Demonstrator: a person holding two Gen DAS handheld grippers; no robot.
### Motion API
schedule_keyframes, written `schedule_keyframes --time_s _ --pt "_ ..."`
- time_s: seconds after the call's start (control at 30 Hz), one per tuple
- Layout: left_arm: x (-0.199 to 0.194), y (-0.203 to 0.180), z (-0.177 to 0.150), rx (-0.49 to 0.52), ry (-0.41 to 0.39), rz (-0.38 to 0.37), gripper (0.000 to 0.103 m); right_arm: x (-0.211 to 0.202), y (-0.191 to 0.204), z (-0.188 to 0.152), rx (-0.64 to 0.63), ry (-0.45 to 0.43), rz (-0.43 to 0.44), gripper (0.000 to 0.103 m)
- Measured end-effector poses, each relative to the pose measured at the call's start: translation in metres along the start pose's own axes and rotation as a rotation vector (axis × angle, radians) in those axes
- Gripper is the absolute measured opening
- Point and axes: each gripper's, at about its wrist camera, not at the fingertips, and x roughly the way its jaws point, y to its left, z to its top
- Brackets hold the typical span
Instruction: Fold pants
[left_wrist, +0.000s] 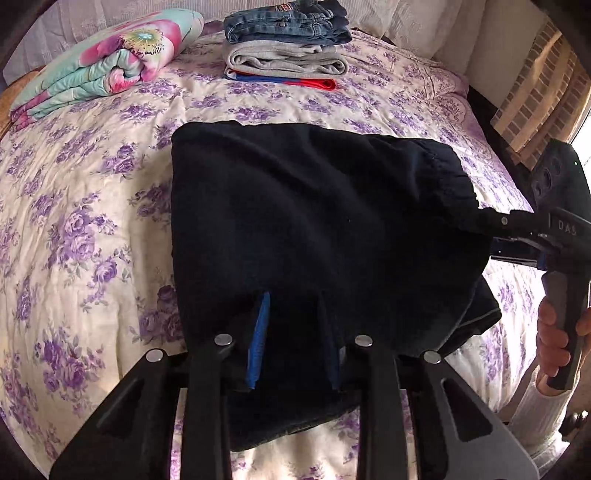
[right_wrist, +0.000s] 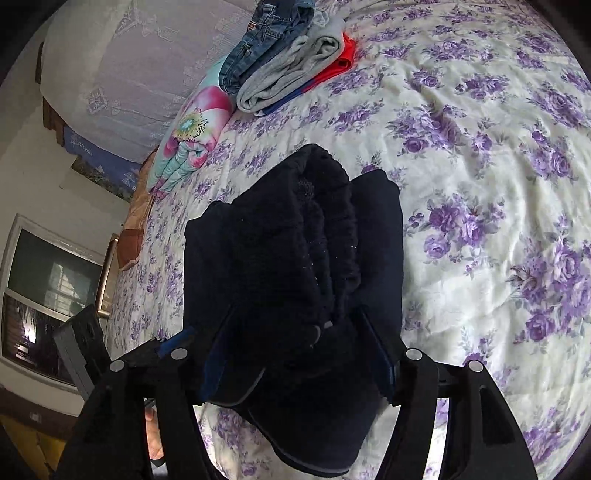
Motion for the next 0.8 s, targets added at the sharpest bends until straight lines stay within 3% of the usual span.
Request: schedule_keyframes --time_s 0.07,0.23,0.33,0.43,0.5,0.6,0.73,0.8 --pt "-0.004 0.0 -0.001 0.007 -0.003 -0.004 0.025 -0.012 0.005 -0.005 0.008 -0.03 0.021 0.038" --pt "-0.025 0.0 -0.01 0.026 0.006 -0.099 0.025 -0.052 0.029 -0.036 -0.04 -0.098 -0.053 0.034" --pt "-0.018 0.002 -0.016 0.026 0.031 -0.131 0.025 -0.04 0.013 -0.044 -0.004 -0.077 -0.128 0.034" --pt "-0.006 0.009 -0.015 -0.005 0.03 -0.162 0.025 -0.011 -0.009 -0.041 0.029 -0.025 -0.18 0.04" --pt "-0.008 0.012 -0.013 -0.008 0.036 -0.179 0.024 -0.014 -0.006 -0.037 0.019 0.006 -0.181 0.046" --pt "-0.018 0.021 -0.015 -0.023 0.042 -0.202 0.024 -0.031 0.014 -0.031 -0.072 0.029 -0.278 0.056" --pt "-0.035 0.034 -0.02 -0.052 0.028 -0.201 0.023 -0.057 0.059 -0.014 -0.235 -0.04 -0.481 0.056" --pt "-0.041 0.037 -0.02 -0.055 0.027 -0.203 0.023 -0.062 0.091 0.001 -0.324 -0.093 -0.494 0.059"
